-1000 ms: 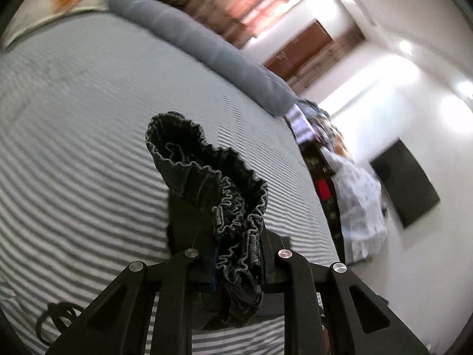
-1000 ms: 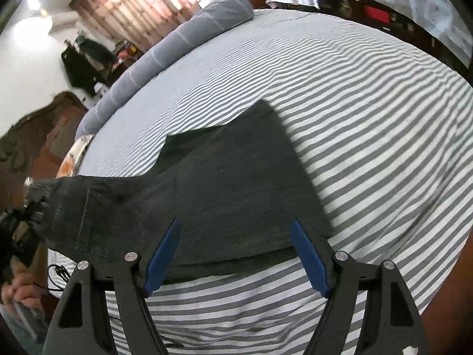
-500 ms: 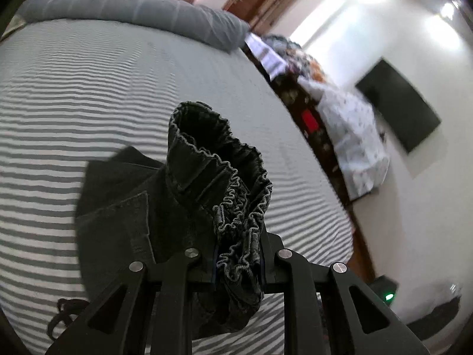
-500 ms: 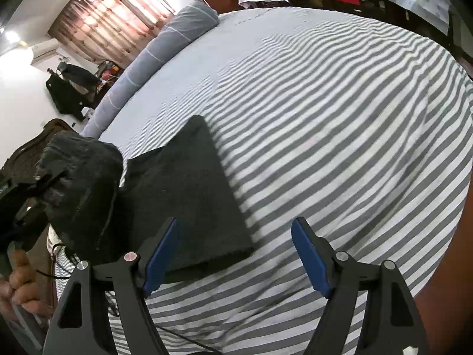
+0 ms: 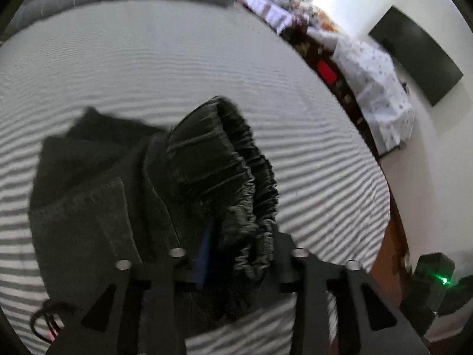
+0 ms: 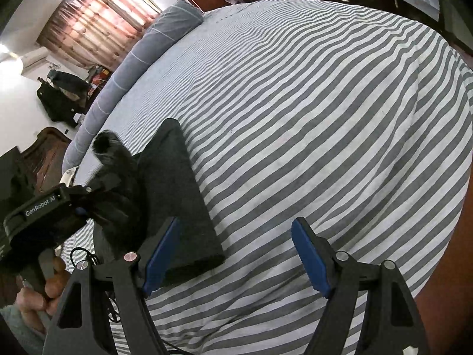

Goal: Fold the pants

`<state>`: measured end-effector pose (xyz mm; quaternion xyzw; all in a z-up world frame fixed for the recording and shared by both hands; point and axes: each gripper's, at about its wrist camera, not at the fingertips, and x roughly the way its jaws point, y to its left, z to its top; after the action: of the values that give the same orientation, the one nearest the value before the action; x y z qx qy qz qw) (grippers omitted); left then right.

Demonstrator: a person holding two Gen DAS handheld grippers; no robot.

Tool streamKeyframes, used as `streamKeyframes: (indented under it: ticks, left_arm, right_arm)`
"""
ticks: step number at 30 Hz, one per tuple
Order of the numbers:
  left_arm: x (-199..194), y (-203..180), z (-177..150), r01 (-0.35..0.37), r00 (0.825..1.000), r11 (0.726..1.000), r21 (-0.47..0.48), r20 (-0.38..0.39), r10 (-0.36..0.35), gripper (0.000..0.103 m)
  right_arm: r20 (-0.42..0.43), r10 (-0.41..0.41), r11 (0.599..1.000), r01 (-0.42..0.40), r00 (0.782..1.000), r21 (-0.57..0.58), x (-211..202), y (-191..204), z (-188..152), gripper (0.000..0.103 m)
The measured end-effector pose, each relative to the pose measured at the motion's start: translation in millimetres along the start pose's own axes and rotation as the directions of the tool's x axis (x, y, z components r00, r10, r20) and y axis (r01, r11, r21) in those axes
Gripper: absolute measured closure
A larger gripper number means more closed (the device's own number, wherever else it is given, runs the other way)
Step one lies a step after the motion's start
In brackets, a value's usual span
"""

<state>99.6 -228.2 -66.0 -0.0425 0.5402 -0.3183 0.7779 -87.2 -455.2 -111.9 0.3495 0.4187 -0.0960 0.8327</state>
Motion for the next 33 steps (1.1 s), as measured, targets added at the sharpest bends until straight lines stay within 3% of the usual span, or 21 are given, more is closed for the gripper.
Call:
streamKeyframes:
  ticks: [8,12,16,20,26,31,33]
  left_arm:
    - [-55,7,-27,0.064,0.997,0.995,0.073,0.035,-0.067,0.047]
    - [-84,36,-43,-0.012,0.997,0.998,0.059,0.071,0.008,0.045]
    - [-97,79,-57,-0.129,0.989,0.992,-0.004,0.076,0.129,0.045]
    - [-98,113,-68,-0.186,0.980,0.980,-0.075,0.063,0.191,0.045]
    - [-91,136,-73,-0.210,0.975,0.971,-0.116,0.049,0.217,0.045]
    - [-87,139,-69,-0.205,0.975,0.972,-0.115,0.059,0.213,0.045]
    - [-88,138,-66,-0.200,0.976,0.973,-0.118,0.063,0.208,0.045]
  right_arm:
    - [0.004,-0.009,0.999,0.009,1.000,-0.048,0,18,2,0.028]
    - [-0.001,0.047,0.992,-0.047,0.999,-0.119,-1,46,-2,0.030]
    - [-0.038,0.128,0.975,-0.133,0.991,-0.179,10,80,-5,0.048]
    - [-0.077,0.149,0.966,-0.162,0.986,-0.202,32,105,-3,0.055]
    - [-0.106,0.098,0.983,-0.113,0.990,-0.146,71,109,3,0.057]
    - [-0.108,0.117,0.992,-0.121,0.987,-0.032,97,103,18,0.058]
    - [-0.112,0.114,0.993,-0.116,0.987,-0.006,101,104,25,0.084]
